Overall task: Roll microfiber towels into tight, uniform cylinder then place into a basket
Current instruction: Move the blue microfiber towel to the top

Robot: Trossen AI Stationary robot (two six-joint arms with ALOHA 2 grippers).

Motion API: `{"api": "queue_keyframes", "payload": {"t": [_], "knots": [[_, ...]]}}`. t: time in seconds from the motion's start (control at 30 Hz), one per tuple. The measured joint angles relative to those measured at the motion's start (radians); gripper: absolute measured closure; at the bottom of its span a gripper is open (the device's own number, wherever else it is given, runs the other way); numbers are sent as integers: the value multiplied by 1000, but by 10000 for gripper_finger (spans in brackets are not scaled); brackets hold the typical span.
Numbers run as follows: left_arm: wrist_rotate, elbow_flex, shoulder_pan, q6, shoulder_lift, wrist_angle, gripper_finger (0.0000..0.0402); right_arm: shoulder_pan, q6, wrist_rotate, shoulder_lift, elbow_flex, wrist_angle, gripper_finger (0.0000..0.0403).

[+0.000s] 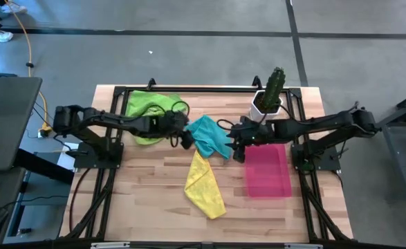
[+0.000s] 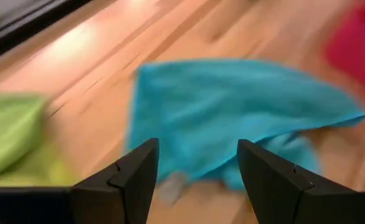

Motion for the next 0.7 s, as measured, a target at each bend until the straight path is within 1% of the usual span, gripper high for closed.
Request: {"api": "queue_keyframes", "payload": {"t": [0.17,0.27,0.37,0.47,0.57,0.7], "knots": [[22,0,-51,102,136,261,193,30,51,-18,-1,16,-88,238],[48,0,-70,107,232,406,193,55,79,-18,-1,9,-93,238],[55,0,-76,107,311,481,193,79,108,-14,-1,8,-96,238],[56,0,-72,101,361,470,193,97,108,-12,-1,8,-93,238],[42,0,-60,99,377,412,193,107,107,-11,-1,8,-82,238],[-42,0,-37,77,379,312,193,107,106,-10,-1,8,-68,238]]}}
